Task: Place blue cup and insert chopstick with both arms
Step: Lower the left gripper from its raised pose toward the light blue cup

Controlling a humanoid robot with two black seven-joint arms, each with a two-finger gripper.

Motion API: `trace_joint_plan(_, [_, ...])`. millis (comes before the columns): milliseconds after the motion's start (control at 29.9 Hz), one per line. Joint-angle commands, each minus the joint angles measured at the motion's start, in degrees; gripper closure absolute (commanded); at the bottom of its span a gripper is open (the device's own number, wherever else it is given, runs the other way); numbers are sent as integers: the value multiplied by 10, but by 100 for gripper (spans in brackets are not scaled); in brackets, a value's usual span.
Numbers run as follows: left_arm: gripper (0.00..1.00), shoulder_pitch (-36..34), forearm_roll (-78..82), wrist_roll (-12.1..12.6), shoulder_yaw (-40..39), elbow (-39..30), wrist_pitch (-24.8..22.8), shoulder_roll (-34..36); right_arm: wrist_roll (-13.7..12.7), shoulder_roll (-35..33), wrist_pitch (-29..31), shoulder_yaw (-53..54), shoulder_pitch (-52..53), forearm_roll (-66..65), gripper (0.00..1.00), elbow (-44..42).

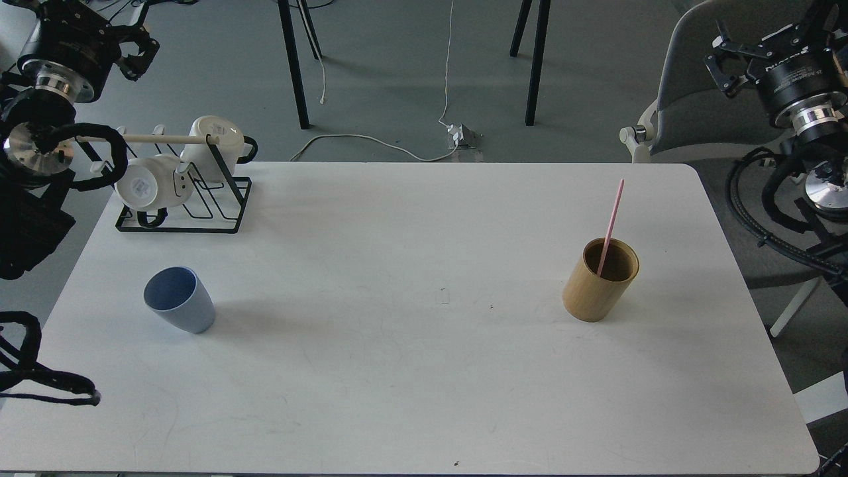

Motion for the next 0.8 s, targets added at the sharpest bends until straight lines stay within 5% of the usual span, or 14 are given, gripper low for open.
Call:
trace_joint_plan(0, [1, 0, 0, -1, -5, -1, 0, 0, 0, 0, 0, 0, 1, 0, 0, 0])
trace_joint_plan(435, [0, 0, 11, 9, 37, -53, 0, 45, 0, -2, 0, -1, -2, 0, 0, 13])
trace_joint_plan(602, [0, -6, 89, 3, 137, -163, 0, 140, 0, -6, 0, -1, -3, 0, 0, 16])
trace_joint_plan(769, [1, -9, 297, 3, 141, -280, 0, 226, 0, -7, 0, 1, -4, 1, 0, 16])
